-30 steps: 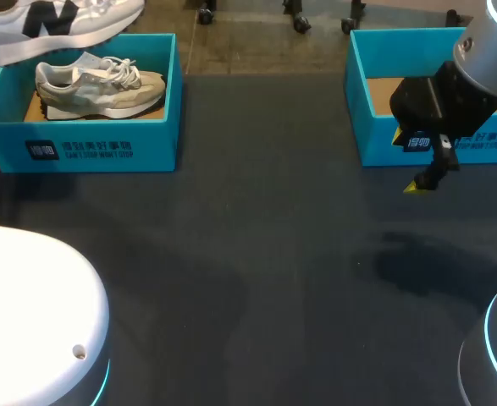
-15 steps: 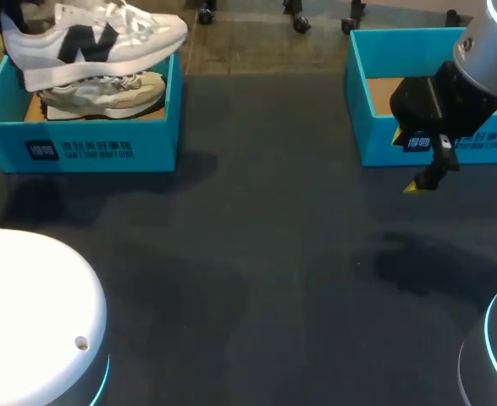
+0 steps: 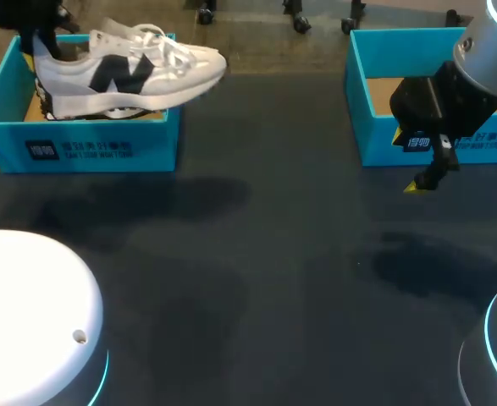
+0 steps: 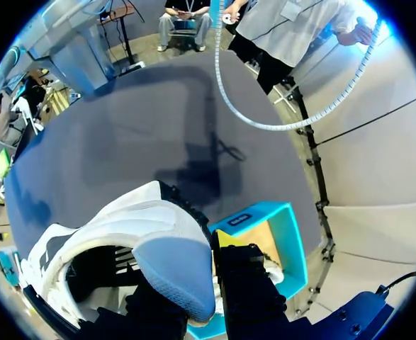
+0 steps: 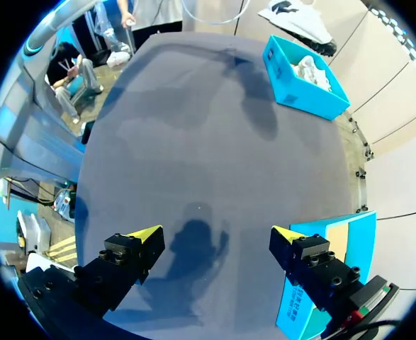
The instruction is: Take the shoe out of the shoebox, open the shoe tongue, remove and reinsert the insole, then place the shoe into the shoebox
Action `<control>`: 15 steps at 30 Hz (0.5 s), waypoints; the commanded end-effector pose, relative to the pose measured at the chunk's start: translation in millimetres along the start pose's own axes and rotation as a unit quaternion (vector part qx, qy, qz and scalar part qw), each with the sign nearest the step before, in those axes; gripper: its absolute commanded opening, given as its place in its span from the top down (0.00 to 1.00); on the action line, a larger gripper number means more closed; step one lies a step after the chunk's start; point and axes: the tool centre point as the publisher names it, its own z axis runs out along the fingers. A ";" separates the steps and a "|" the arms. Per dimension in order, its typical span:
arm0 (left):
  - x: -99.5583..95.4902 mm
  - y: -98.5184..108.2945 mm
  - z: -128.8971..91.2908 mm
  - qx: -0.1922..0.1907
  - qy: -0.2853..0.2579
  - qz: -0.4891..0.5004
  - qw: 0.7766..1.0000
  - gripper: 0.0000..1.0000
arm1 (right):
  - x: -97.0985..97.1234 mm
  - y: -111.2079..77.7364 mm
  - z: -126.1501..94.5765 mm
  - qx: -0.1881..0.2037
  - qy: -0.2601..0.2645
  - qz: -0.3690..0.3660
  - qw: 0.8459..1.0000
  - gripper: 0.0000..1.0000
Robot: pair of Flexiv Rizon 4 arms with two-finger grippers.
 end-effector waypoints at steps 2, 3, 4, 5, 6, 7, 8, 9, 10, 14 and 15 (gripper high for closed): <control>-24.2 -11.7 -1.0 -0.032 0.018 -0.001 0.999 1.00 | -0.2 0.3 1.0 0.001 0.000 0.000 1.000 0.00; -30.6 -14.0 -1.5 -0.033 0.019 -0.002 0.999 1.00 | -0.2 0.3 1.0 0.001 0.000 0.000 1.000 0.00; -35.2 -15.2 -2.0 -0.032 0.016 -0.002 0.999 1.00 | -0.2 0.3 1.0 0.001 0.000 0.000 1.000 0.00; -38.5 -16.0 -2.2 -0.031 0.016 -0.002 0.999 1.00 | -0.2 0.3 1.0 0.001 0.000 0.000 1.000 0.00; -45.6 -18.0 -2.3 -0.030 0.017 -0.002 0.999 1.00 | -0.2 0.3 1.0 0.001 0.000 0.000 1.000 0.00; -50.5 -20.0 -2.5 -0.029 0.016 0.001 0.999 1.00 | -0.2 0.3 1.0 0.001 0.000 0.000 1.000 0.00; -55.8 -22.0 -2.4 -0.028 0.017 0.002 0.999 1.00 | -0.2 0.3 1.0 0.001 0.000 0.000 1.000 0.00; -61.0 -23.8 -2.5 -0.027 0.017 0.002 1.000 1.00 | -0.2 0.3 1.0 0.001 0.000 0.000 1.000 0.00; -65.7 -25.5 -2.9 -0.026 0.016 0.001 1.000 1.00 | -0.2 0.3 1.0 0.001 0.000 0.000 1.000 0.00; -84.7 -33.7 -3.2 -0.024 0.019 -0.006 1.000 1.00 | -0.2 0.3 1.0 0.001 0.000 0.000 1.000 0.00; -89.1 -36.0 -3.2 -0.024 0.019 -0.006 1.000 1.00 | -0.2 0.3 1.0 0.001 0.000 0.000 1.000 0.00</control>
